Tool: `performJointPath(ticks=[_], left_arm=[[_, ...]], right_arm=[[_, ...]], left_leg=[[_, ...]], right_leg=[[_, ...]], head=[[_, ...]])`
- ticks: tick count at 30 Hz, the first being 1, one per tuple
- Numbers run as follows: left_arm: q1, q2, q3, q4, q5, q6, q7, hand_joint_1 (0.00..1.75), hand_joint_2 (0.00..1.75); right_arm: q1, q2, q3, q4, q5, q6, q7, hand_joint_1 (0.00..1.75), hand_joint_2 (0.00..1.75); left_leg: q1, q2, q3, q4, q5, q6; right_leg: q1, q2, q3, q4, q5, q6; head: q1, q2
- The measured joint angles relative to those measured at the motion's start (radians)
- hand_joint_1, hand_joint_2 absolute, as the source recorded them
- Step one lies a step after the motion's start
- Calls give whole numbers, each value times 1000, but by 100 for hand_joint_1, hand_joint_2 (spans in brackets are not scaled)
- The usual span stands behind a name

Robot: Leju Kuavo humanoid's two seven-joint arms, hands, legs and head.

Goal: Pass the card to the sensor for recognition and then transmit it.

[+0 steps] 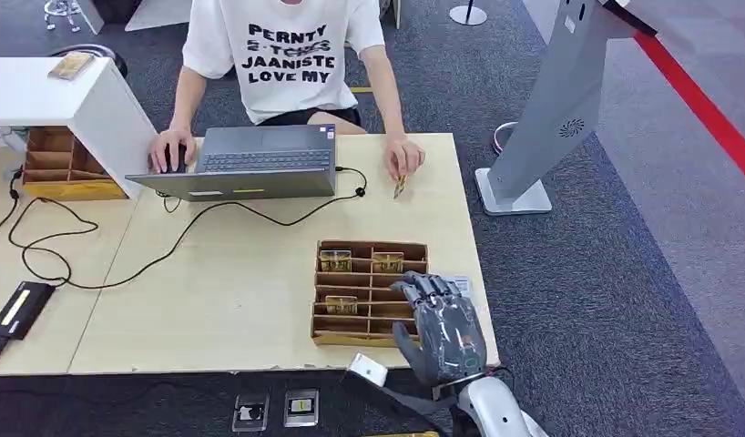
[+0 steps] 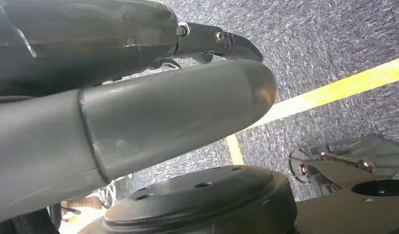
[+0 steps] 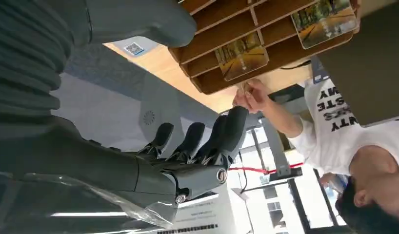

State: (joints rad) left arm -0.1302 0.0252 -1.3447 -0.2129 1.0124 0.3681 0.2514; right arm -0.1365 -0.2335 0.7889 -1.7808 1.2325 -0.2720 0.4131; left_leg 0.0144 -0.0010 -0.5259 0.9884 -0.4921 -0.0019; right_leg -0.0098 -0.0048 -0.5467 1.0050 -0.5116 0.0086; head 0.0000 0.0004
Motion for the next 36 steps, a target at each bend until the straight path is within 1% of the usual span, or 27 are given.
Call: performJointPath(ticks=[5, 12, 13, 24, 25, 31, 32, 36], left_arm=[[0, 0, 0, 0, 0, 0, 0, 0, 0], [0, 0, 0, 0, 1, 0, 0, 0, 0], [0, 0, 0, 0, 1, 0, 0, 0, 0], [0, 0, 0, 0, 1, 0, 0, 0, 0], [0, 0, 0, 0, 0, 0, 0, 0, 0], [0, 0, 0, 0, 0, -2, 0, 0, 0], [0, 0, 0, 0, -1, -2, 0, 0, 0], [0, 0, 0, 0, -3, -4, 0, 0, 0]], right_arm=[[-5, 2, 7, 7, -13, 6, -4, 59, 175], [-11, 8, 16, 24, -40, 6, -11, 63, 175], [-12, 9, 18, 26, -41, 6, -11, 66, 175], [-23, 19, 37, 62, -66, 2, -14, 65, 175], [-24, 19, 39, 66, -69, 2, -16, 68, 175], [-31, 25, 47, 91, -75, 1, -19, 73, 175], [-32, 26, 50, 95, -76, 1, -19, 68, 175], [-33, 27, 56, 104, -78, 0, -19, 72, 175]], left_leg=[[0, 0, 0, 0, 0, 0], [0, 0, 0, 0, 0, 0], [0, 0, 0, 0, 0, 0], [0, 0, 0, 0, 0, 0], [0, 0, 0, 0, 0, 0], [0, 0, 0, 0, 0, 0], [0, 0, 0, 0, 0, 0], [0, 0, 0, 0, 0, 0]], right_leg=[[0, 0, 0, 0, 0, 0], [0, 0, 0, 0, 0, 0], [0, 0, 0, 0, 0, 0], [0, 0, 0, 0, 0, 0], [0, 0, 0, 0, 0, 0], [0, 0, 0, 0, 0, 0], [0, 0, 0, 0, 0, 0], [0, 0, 0, 0, 0, 0]], head=[[0, 0], [0, 0], [0, 0], [0, 0], [0, 0], [0, 0], [0, 0], [0, 0]])
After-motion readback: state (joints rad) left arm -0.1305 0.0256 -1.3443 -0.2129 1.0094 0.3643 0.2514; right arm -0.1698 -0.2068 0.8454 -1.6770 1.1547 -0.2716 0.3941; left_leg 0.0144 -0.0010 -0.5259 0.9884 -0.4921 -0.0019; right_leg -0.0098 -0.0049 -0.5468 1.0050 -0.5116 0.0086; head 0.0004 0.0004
